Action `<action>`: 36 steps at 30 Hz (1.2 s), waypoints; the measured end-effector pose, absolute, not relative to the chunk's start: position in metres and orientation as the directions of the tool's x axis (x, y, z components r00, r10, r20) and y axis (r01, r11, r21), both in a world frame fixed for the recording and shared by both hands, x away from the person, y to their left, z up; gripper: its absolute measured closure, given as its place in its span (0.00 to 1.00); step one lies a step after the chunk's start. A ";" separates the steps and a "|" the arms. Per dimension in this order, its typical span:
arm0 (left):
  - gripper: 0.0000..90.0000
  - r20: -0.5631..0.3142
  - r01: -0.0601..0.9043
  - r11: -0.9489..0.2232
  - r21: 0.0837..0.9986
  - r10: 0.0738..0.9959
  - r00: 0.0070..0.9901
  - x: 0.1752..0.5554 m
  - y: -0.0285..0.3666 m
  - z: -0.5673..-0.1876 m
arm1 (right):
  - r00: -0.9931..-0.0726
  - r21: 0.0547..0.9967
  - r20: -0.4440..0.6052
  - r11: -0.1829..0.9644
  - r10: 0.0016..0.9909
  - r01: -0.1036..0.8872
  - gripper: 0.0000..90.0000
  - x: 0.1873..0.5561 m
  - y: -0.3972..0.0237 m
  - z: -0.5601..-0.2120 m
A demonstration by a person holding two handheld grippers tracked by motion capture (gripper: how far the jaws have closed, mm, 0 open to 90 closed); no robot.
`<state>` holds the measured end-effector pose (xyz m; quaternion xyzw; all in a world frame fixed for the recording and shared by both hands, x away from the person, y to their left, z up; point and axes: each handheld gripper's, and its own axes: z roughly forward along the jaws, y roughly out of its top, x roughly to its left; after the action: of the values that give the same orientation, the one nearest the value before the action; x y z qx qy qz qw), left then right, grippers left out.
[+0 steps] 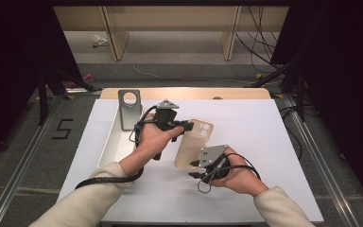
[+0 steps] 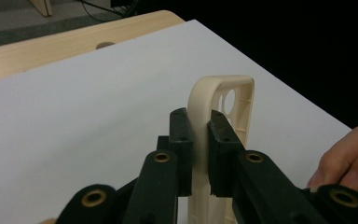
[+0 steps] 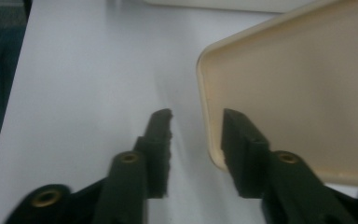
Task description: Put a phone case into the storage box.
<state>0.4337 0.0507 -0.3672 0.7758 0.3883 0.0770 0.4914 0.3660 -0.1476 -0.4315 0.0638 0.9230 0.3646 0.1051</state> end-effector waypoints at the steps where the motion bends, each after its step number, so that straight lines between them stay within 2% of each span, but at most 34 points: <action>1: 0.91 -0.251 0.516 -0.213 0.830 0.682 0.687 0.433 0.052 -0.367 | -0.968 0.690 -0.143 0.721 0.208 0.053 0.61 0.367 -0.148 -0.431; 5: 0.91 -0.217 0.480 -0.208 0.852 0.693 0.687 0.433 0.056 -0.365 | -0.959 0.707 -0.097 0.697 0.268 0.123 0.47 0.368 -0.150 -0.431; 12: 0.91 -0.201 0.451 -0.189 0.872 0.702 0.683 0.433 0.068 -0.363 | -0.941 0.746 -0.082 0.647 0.328 0.161 0.34 0.370 -0.156 -0.429; 20: 0.91 -0.204 0.435 -0.152 0.888 0.717 0.667 0.432 0.085 -0.358 | -0.933 0.771 -0.053 0.608 0.357 0.189 0.28 0.370 -0.166 -0.429; 36: 0.91 -0.207 0.409 -0.102 0.907 0.737 0.643 0.429 0.118 -0.347 | -0.886 0.821 -0.030 0.518 0.463 0.243 0.24 0.369 -0.199 -0.425</action>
<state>0.4292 0.1185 -0.3471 0.7266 0.3946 0.1514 0.5417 0.3687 -0.1988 -0.4246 0.2046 0.8623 0.4465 0.1234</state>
